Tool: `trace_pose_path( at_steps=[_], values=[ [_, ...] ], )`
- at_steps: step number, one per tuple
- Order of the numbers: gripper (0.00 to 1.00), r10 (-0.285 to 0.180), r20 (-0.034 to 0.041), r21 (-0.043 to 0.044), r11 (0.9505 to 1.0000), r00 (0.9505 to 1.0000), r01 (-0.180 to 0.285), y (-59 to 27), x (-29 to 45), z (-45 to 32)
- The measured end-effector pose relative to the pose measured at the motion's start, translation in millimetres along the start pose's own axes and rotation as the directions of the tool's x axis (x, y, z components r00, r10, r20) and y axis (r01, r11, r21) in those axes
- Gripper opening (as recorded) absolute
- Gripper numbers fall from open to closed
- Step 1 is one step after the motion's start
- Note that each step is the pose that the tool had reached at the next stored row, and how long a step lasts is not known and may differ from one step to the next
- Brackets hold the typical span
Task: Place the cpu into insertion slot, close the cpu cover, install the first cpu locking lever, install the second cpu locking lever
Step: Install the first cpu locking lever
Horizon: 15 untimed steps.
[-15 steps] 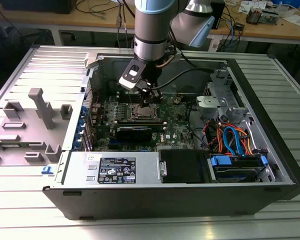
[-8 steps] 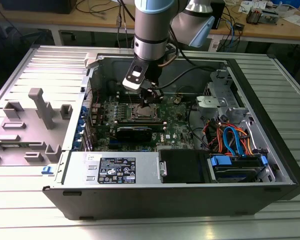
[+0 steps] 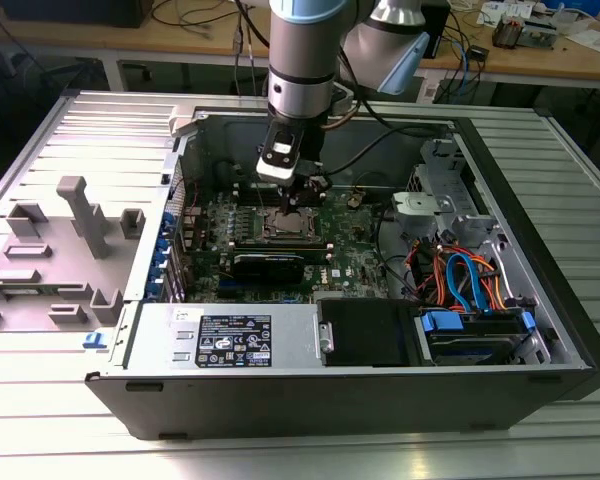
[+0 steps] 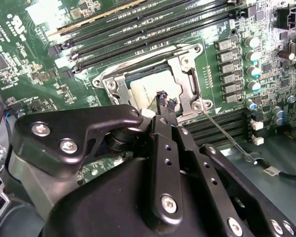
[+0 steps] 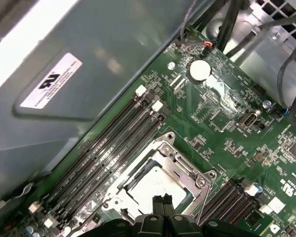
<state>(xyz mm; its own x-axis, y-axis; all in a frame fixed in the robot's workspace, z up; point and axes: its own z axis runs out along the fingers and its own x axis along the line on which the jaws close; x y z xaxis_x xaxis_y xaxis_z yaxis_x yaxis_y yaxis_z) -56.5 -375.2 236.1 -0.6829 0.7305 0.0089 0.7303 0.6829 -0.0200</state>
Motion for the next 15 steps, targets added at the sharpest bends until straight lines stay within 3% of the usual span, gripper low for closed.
trace_pose_path(
  at_steps=[4,8,13,15],
  values=[
    [0.11,-0.049,0.0009,0.0003,0.9988,0.9988,0.049,0.0,0.0,-0.8],
    [0.11,-0.149,0.0029,0.0015,0.9889,0.9889,0.149,0.0,0.0,-0.9],
    [0.11,-0.272,0.0051,0.0031,0.9622,0.9622,0.272,0.0,0.0,-0.9],
    [0.11,-0.342,0.0063,0.0041,0.9398,0.9398,0.342,0.0,0.0,-0.9]
  ],
)
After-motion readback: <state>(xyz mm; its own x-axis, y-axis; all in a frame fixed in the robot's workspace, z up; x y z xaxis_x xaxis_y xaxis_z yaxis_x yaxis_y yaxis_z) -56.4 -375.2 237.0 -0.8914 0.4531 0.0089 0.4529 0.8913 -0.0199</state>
